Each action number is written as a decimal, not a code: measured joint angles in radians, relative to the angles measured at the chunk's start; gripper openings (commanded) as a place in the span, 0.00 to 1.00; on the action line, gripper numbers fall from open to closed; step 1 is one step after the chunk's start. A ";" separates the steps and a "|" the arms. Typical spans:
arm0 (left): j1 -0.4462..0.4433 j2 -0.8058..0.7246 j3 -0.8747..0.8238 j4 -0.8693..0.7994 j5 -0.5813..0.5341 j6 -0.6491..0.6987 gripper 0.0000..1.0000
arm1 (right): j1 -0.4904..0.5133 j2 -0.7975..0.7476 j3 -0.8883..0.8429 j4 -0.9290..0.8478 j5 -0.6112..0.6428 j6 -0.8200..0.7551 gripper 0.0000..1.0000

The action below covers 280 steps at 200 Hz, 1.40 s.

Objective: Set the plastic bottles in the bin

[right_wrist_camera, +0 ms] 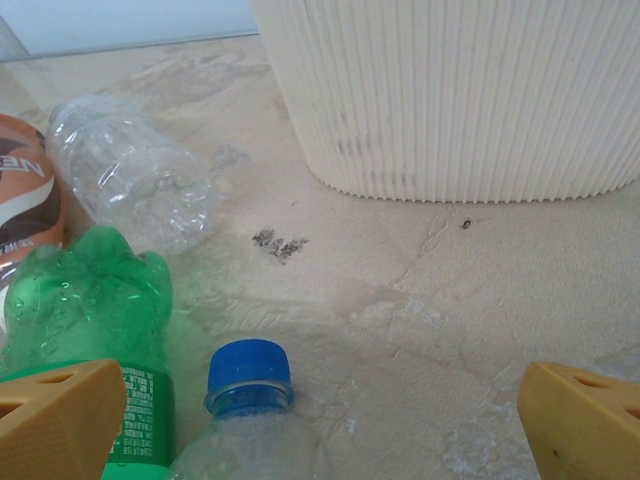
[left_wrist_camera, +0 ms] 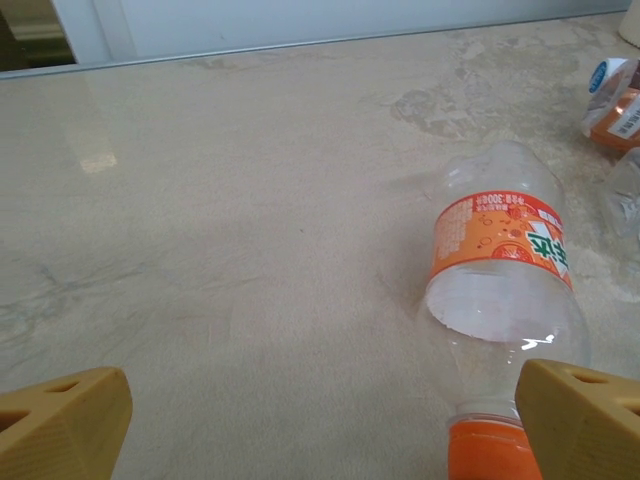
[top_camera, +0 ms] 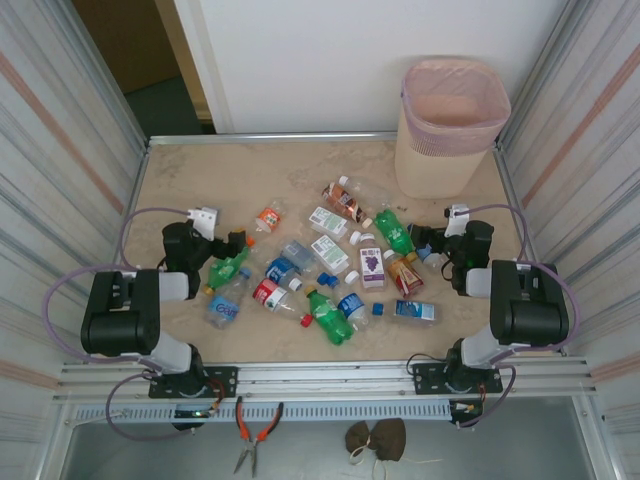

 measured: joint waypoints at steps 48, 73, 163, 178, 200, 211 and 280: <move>-0.010 -0.126 0.014 -0.126 -0.064 -0.011 0.99 | 0.005 -0.105 0.001 -0.094 0.030 0.001 0.99; -0.033 -0.178 0.061 -0.240 -0.154 -0.048 0.99 | 0.005 -0.160 0.046 -0.207 0.059 0.004 0.99; -0.044 -0.264 0.379 -0.879 -0.162 -0.282 0.96 | 0.088 -0.382 0.228 -0.784 0.109 0.051 0.94; -0.052 -0.250 0.457 -0.994 -0.111 -0.281 0.96 | 0.115 -0.394 0.266 -0.887 0.113 0.066 0.91; -0.063 -0.231 0.560 -1.161 -0.046 -0.250 0.96 | 0.143 -0.380 0.342 -1.019 0.121 0.100 0.87; -0.065 -0.226 0.603 -1.236 -0.022 -0.222 0.96 | 0.158 -0.362 0.380 -1.069 0.125 0.112 0.85; -0.062 -0.232 0.671 -1.394 0.011 -0.084 0.98 | 0.315 -0.146 0.628 -1.346 0.200 0.124 0.74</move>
